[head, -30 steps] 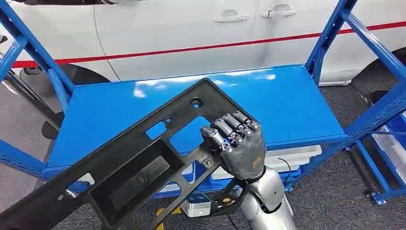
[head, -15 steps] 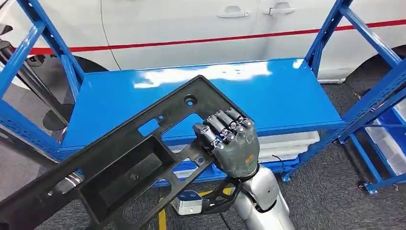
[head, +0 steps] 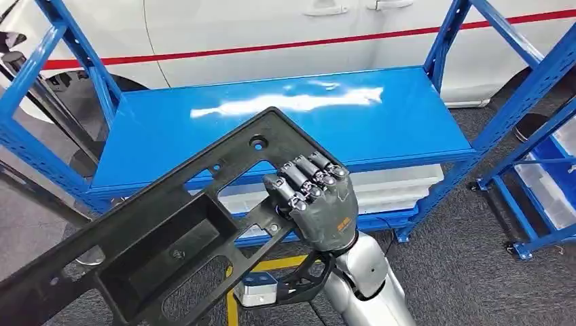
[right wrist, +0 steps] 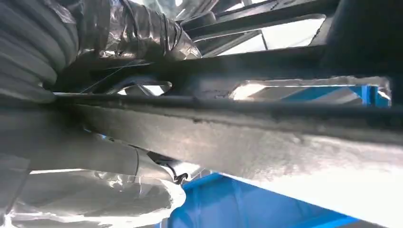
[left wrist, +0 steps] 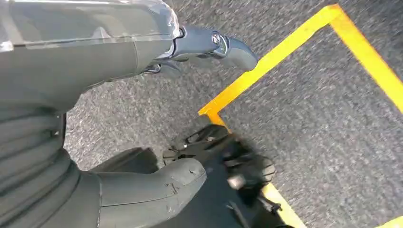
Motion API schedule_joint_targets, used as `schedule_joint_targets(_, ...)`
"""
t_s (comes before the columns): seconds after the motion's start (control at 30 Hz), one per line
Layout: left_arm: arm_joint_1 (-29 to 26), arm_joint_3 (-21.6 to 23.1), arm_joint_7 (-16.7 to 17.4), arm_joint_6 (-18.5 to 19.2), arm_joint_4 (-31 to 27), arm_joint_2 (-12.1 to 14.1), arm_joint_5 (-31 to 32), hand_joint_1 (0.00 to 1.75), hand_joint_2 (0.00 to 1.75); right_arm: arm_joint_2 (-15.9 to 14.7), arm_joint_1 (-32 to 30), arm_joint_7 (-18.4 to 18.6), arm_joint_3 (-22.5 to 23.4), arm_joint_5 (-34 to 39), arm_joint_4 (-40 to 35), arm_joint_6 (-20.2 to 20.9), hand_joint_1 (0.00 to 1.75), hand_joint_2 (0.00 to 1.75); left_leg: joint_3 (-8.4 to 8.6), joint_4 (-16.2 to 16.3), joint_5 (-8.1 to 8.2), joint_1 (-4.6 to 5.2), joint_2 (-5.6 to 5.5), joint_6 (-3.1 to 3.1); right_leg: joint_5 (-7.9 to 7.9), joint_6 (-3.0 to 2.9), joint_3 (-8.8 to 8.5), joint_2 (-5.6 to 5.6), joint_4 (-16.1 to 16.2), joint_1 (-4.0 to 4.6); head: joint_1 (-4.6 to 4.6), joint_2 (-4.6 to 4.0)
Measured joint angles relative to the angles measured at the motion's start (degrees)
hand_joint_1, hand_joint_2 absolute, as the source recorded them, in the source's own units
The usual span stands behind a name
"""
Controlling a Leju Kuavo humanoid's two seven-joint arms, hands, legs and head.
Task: Take the parts from the cabinet and place them on the table.
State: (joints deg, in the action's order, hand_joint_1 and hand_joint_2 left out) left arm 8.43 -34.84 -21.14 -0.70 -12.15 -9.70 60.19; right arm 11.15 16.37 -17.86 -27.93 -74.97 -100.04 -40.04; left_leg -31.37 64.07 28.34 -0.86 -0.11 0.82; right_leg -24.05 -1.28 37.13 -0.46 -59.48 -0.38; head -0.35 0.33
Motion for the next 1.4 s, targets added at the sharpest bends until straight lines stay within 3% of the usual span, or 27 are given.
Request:
schedule_joint_targets(0.03, 0.17, 0.11, 0.02, 0.07, 0.00, -0.04, 0.07, 0.00, 1.75, 0.00, 0.01, 0.13, -0.07, -0.09, -0.04, 0.00, 1.75, 1.75, 2.75, -4.49, 2.02, 0.06, -0.07, -0.13, 0.26, 0.31, 0.41, 0.01, -0.25, 0.14, -0.02, 0.00)
schedule_joint_targets(0.07, 0.23, 0.20, 0.04, 0.11, -0.02, -0.07, 0.17, 0.00, 1.75, -0.04, 0.11, 0.17, -0.09, -0.15, -0.11, 0.00, 1.75, 1.75, 3.89, -6.56, 2.40, 0.42, -0.32, -0.67, 0.60, 0.67, 0.55, 0.02, -0.44, 0.19, 0.07, 0.00)
schedule_joint_targets(0.17, 0.15, 0.42, 0.13, 0.13, -0.02, -0.15, 0.39, 0.00, 1.75, -0.20, 0.22, 0.17, -0.31, -0.22, -0.11, 0.00, 1.75, 1.75, 2.76, -6.34, 1.37, 0.65, -0.28, -1.85, 2.05, 1.81, 0.53, 0.08, 0.16, 0.14, 0.04, 0.00)
schedule_joint_targets(0.2, 0.14, 0.46, 0.13, 0.15, 0.00, -0.29, 0.41, 0.00, 1.75, -0.35, 0.25, 0.22, -0.31, -0.22, -0.11, 0.00, 1.75, 1.75, 2.62, -6.87, 0.53, 0.04, 0.07, -2.54, 1.70, 2.12, 1.03, 0.31, -0.27, -0.01, 0.02, 0.00)
schedule_joint_targets(0.27, 0.39, 0.48, 0.17, 0.17, -0.02, -0.31, 0.44, 0.00, 1.75, -0.57, 0.27, 0.28, -0.31, -0.22, -0.13, 0.00, 1.75, 1.75, 1.33, -6.88, -0.73, 0.31, 0.28, -3.57, -4.04, 2.40, 2.80, 0.45, -4.45, -0.02, 0.07, 0.00)
schedule_joint_targets(0.3, 0.40, 0.48, 0.17, 0.17, -0.02, -0.31, 0.44, 0.00, 1.75, -0.70, 0.25, 0.28, -0.33, -0.24, -0.13, 0.00, 1.75, 1.75, 0.50, -6.85, -1.34, 0.44, 0.31, -3.67, -7.68, 2.58, 4.15, 0.45, -9.26, -0.03, 0.11, 0.00)
schedule_joint_targets(0.33, 0.39, 0.48, 0.18, 0.17, -0.02, -0.31, 0.44, 0.00, 1.75, -0.81, 0.23, 0.28, -0.33, -0.24, -0.13, 0.00, 1.75, 1.75, -0.21, -6.80, -1.85, 0.58, 0.37, -3.76, -9.76, 2.69, 5.20, 0.44, -13.34, -0.04, 0.07, 0.00)
schedule_joint_targets(0.37, 0.36, 0.48, 0.17, 0.20, -0.02, -0.31, 0.46, 0.00, 1.75, -1.03, 0.23, 0.31, -0.33, -0.24, -0.13, 0.00, 1.75, 1.75, -1.00, -6.68, -2.35, 0.69, 0.42, -3.75, -10.26, 2.74, 5.71, 0.43, -16.45, -0.05, 0.09, 0.00)
schedule_joint_targets(0.43, 0.40, 0.50, 0.20, 0.20, -0.02, -0.31, 0.48, 0.00, 1.75, -1.33, 0.22, 0.35, -0.33, -0.22, -0.11, 0.00, 1.75, 1.75, -2.53, -6.25, -3.16, 0.80, 0.48, -3.60, -7.25, 2.61, 3.52, 0.43, -15.54, -0.05, 0.07, 0.00)
schedule_joint_targets(0.5, 0.55, 0.50, 0.35, 0.17, -0.02, -0.31, 0.44, 0.00, 1.75, -1.53, 0.23, 0.35, -0.33, -0.02, -0.13, 0.00, 1.75, 1.75, -3.77, -5.66, -3.76, 0.85, 0.43, -3.33, -4.26, 2.06, -2.81, 0.44, -7.12, 0.02, 0.07, 0.00)
schedule_joint_targets(0.53, 0.63, 0.50, 0.50, 0.13, -0.02, -0.28, 0.41, 0.00, 1.75, -1.55, 0.26, 0.33, -0.35, 0.07, -0.13, -0.02, 1.75, 1.75, -4.14, -5.33, -3.99, 0.85, 0.40, -3.13, -5.28, 1.61, -6.18, 0.46, -2.17, 0.12, 0.07, 0.00)
schedule_joint_targets(0.57, 0.71, 0.50, 0.59, 0.11, -0.02, -0.28, 0.35, 0.00, 1.75, -1.55, 0.29, 0.26, -0.44, 0.09, -0.13, -0.02, 1.75, 1.75, -4.52, -5.10, -4.27, 1.13, 0.36, -2.78, -6.19, 1.37, -7.65, 0.48, 0.80, 0.53, 0.07, 0.00)
schedule_joint_targets(0.67, 0.86, 0.50, 0.90, 0.02, -0.02, -0.24, -0.07, 0.00, 1.75, -1.60, 0.34, 0.26, -0.48, 0.53, -0.17, -0.02, 1.75, 1.75, -4.62, -5.44, -5.50, 0.85, 0.40, -1.77, -5.27, 0.61, -6.97, 0.47, 0.61, 0.87, 0.07, 0.00)
schedule_joint_targets(0.7, 0.83, 0.50, 0.94, 0.00, -0.02, -0.20, -0.11, 0.00, 1.75, -1.60, 0.33, 0.26, -0.48, 0.66, -0.13, -0.02, 1.75, 1.75, -5.02, -5.27, -5.39, 1.07, 0.28, -1.44, -4.50, 0.03, -6.73, 0.34, 1.20, 0.24, 0.07, 0.00)
schedule_joint_targets(0.77, 0.76, 0.50, 0.98, -0.04, -0.02, -0.15, -0.22, 0.00, 1.75, -1.60, 0.45, 0.22, -0.52, 0.98, -0.13, 0.00, 1.75, 1.75, -6.71, -1.46, -0.27, 0.73, 0.16, -1.02, -3.33, -0.92, -5.43, 0.11, 1.32, 0.17, 0.00, 0.00)
schedule_joint_targets(0.83, 0.72, 0.48, 0.98, -0.02, -0.02, -0.15, -0.24, 0.00, 1.75, -1.62, 0.44, 0.22, -0.52, 1.09, -0.11, 0.00, 1.75, 1.75, -9.13, 7.11, 5.57, 0.49, 0.19, -0.52, -2.23, -1.03, -3.90, 0.02, 1.23, 0.24, 0.02, 0.00)
schedule_joint_targets(0.87, 0.72, 0.50, 0.96, -0.02, -0.02, -0.15, -0.24, 0.00, 1.75, -1.62, 0.44, 0.22, -0.55, 1.12, -0.09, 0.00, 1.75, 1.75, -9.83, 10.50, 6.67, 0.47, 0.20, -0.33, -1.70, -0.99, -3.10, 0.00, 1.09, 0.25, 0.02, 0.00)
schedule_joint_targets(0.9, 0.69, 0.50, 0.94, -0.02, -0.02, -0.15, -0.24, 0.00, 1.75, -1.66, 0.43, 0.22, -0.55, 1.12, -0.04, 0.00, 1.75, 1.75, -9.67, 12.00, 6.07, 0.44, 0.20, -0.23, -1.26, -0.93, -2.29, -0.04, 0.92, 0.24, 0.02, 0.00)
schedule_joint_targets(0.93, 0.66, 0.48, 0.90, 0.00, -0.02, -0.15, -0.24, 0.00, 1.75, -1.75, 0.43, 0.22, -0.55, 1.12, 0.04, 0.00, 1.75, 1.75, -8.26, 11.02, 4.15, 0.36, 0.20, -0.19, -0.80, -0.87, -1.48, -0.07, 0.70, 0.23, 0.02, 0.00)
schedule_joint_targets(1.0, 0.67, 0.50, 0.70, 0.11, -0.02, -0.07, -0.24, 0.00, 1.75, -1.97, 0.44, 0.22, -0.59, 1.09, 0.07, 0.00, 1.75, 1.75, -2.33, 2.94, 0.25, 0.29, 0.20, -0.38, 0.03, -0.56, -0.04, -0.05, 0.21, 0.19, 0.00, 0.00)
schedule_joint_targets(1.07, 0.85, 0.50, 0.52, 0.13, -0.02, 0.02, -0.26, 0.00, 1.75, -1.99, 0.46, 0.28, -0.63, 0.98, 0.04, 0.00, 1.75, 1.75, 3.66, -6.04, 1.98, 0.65, 0.13, -0.83, 0.70, 0.03, 0.76, 0.02, -0.22, 0.45, 0.00, 0.00)
schedule_joint_targets(1.2, 0.72, 0.50, 0.17, 0.17, -0.02, 0.02, -0.26, 0.00, 1.75, -2.21, 0.56, 0.90, -0.98, 0.66, 0.04, 0.00, 1.75, 1.75, 2.73, -7.18, 0.71, 0.67, 0.03, -2.12, 2.45, 1.56, 0.90, -0.05, 0.41, 0.30, 0.07, 0.00)
schedule_joint_targets(1.23, 0.86, 0.50, 0.17, 0.19, -0.02, -0.02, -0.24, 0.00, 1.75, -2.36, 0.57, 1.05, -0.98, 0.66, 0.04, 0.00, 1.75, 1.75, 2.61, -7.48, -0.02, 0.42, 0.38, -2.49, 1.03, 1.80, 1.39, 0.17, -0.39, 0.03, 0.02, 0.00)
schedule_joint_targets(1.27, 0.92, 0.52, 0.17, 0.22, -0.02, -0.04, -0.26, 0.00, 1.75, -2.47, 0.58, 1.16, -0.98, 0.70, 0.04, 0.00, 1.75, 1.75, 1.93, -7.47, -0.54, 0.44, 0.42, -3.01, -2.03, 1.93, 2.27, 0.27, -2.46, 0.06, 0.09, 0.00)
schedule_joint_targets(1.33, 0.96, 0.52, 0.20, 0.31, -0.02, -0.04, -0.26, 0.00, 1.75, -2.78, 0.56, 1.31, -1.01, 1.29, 0.04, -0.02, 1.75, 1.75, 0.57, -7.38, -1.60, 0.56, 0.49, -3.45, -8.52, 2.25, 4.71, 0.35, -10.80, -0.05, 0.07, 0.00)
schedule_joint_targets(1.37, 0.91, 0.52, 0.20, 0.39, -0.02, -0.04, -0.26, 0.00, 1.75, -3.02, 0.55, 1.42, -1.01, 1.70, 0.04, -0.02, 1.75, 1.75, -0.14, -7.30, -2.09, 0.63, 0.52, -3.42, -9.99, 2.42, 5.69, 0.35, -14.81, -0.12, 0.04, 0.00)
schedule_joint_targets(1.4, 0.88, 0.57, 0.17, 0.48, -0.02, -0.04, -0.24, 0.00, 1.75, -3.19, 0.54, 1.59, -1.03, 1.97, 0.04, 0.00, 1.75, 1.75, -0.85, -7.15, -2.52, 0.67, 0.55, -3.35, -9.71, 2.47, 5.81, 0.35, -16.87, -0.20, 0.05, 0.00)
